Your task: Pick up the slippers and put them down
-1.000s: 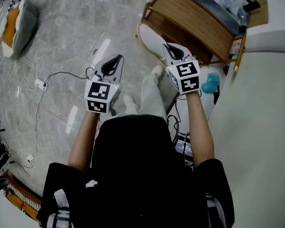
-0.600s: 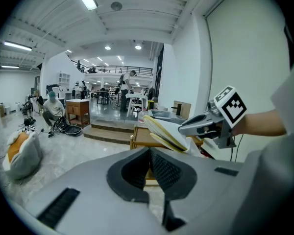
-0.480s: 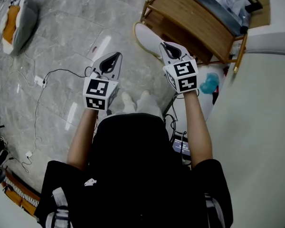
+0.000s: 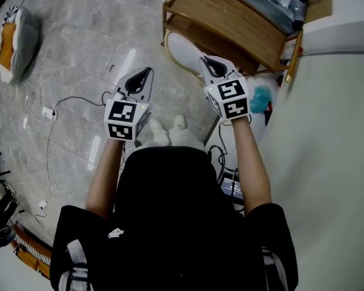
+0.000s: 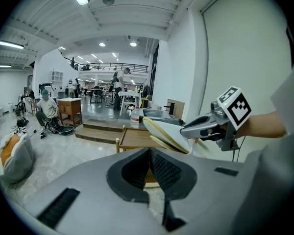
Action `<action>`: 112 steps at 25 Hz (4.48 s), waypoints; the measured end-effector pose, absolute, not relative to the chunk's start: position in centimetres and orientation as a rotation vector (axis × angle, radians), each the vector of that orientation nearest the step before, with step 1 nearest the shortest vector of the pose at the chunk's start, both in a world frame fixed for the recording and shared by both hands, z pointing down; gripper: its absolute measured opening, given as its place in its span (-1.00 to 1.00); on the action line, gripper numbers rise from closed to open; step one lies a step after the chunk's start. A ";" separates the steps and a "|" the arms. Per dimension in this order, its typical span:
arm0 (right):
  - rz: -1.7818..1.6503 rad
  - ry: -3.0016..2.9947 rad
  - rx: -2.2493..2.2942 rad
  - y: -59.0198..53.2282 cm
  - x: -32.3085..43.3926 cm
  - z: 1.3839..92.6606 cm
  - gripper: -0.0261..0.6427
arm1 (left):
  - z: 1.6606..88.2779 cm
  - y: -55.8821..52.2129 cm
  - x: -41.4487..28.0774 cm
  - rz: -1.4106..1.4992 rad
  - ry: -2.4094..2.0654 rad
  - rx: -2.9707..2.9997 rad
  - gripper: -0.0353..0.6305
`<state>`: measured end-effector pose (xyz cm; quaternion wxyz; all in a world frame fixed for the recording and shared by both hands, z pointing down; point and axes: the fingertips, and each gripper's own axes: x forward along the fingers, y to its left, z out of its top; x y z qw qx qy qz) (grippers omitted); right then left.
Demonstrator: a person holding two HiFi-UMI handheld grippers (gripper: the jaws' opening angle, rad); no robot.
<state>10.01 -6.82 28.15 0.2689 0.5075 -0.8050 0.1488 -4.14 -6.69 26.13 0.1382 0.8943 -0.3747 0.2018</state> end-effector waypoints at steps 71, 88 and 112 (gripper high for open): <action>0.600 -1.990 1.451 1.4 9.7 59.6 -0.90 | 60.7 -1.5 -2.0 0.715 -0.711 2.606 -0.88; 0.529 -1.957 1.457 -1.3 13.4 74.2 -0.90 | 75.7 -5.0 0.7 0.662 -0.718 2.664 -0.88; 0.338 -1.965 1.509 -2.1 12.7 85.6 -0.90 | 86.5 -6.0 -0.7 0.550 -0.781 2.821 -0.88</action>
